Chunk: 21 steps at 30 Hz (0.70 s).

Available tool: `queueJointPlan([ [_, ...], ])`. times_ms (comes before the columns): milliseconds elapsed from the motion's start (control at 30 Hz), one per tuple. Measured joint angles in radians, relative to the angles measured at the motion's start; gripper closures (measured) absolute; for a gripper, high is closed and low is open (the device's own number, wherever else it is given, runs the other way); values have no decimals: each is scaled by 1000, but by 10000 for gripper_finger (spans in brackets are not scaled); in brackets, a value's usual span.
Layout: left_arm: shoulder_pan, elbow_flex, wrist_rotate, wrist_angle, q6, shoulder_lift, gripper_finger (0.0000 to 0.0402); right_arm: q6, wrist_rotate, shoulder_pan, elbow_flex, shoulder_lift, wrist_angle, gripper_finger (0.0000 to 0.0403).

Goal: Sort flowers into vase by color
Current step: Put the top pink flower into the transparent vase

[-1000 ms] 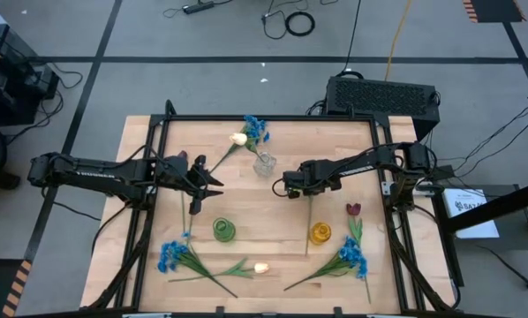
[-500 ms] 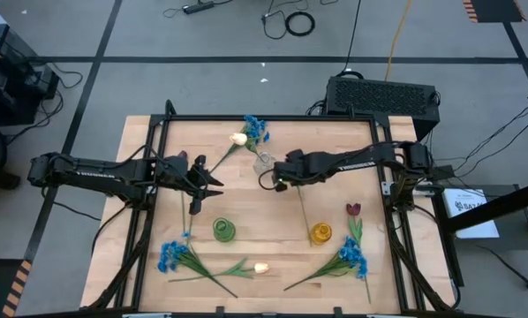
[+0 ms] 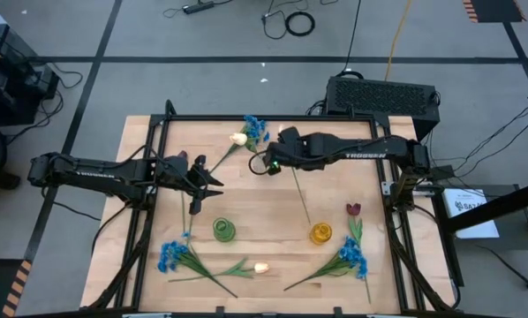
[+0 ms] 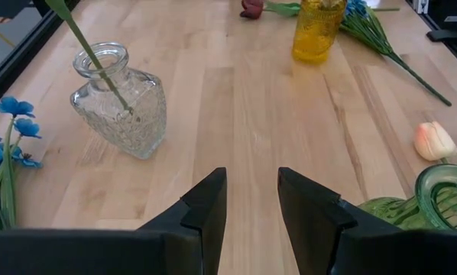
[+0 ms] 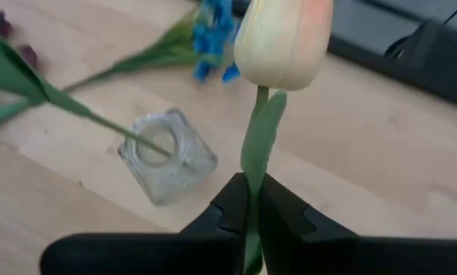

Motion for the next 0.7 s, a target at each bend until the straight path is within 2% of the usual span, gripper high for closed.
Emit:
queueJointPlan([
  [200,0,0,0,0,0,0,276,-94,110,8,151,0,-55,385],
  [400,0,0,0,0,-18,0,276,-290,189,14,320,0,-45,385],
  [600,-1,0,0,0,-51,0,276,-494,188,19,509,-2,-61,385],
  [700,-1,0,0,-4,-81,0,276,-584,185,32,552,-36,-68,385],
])
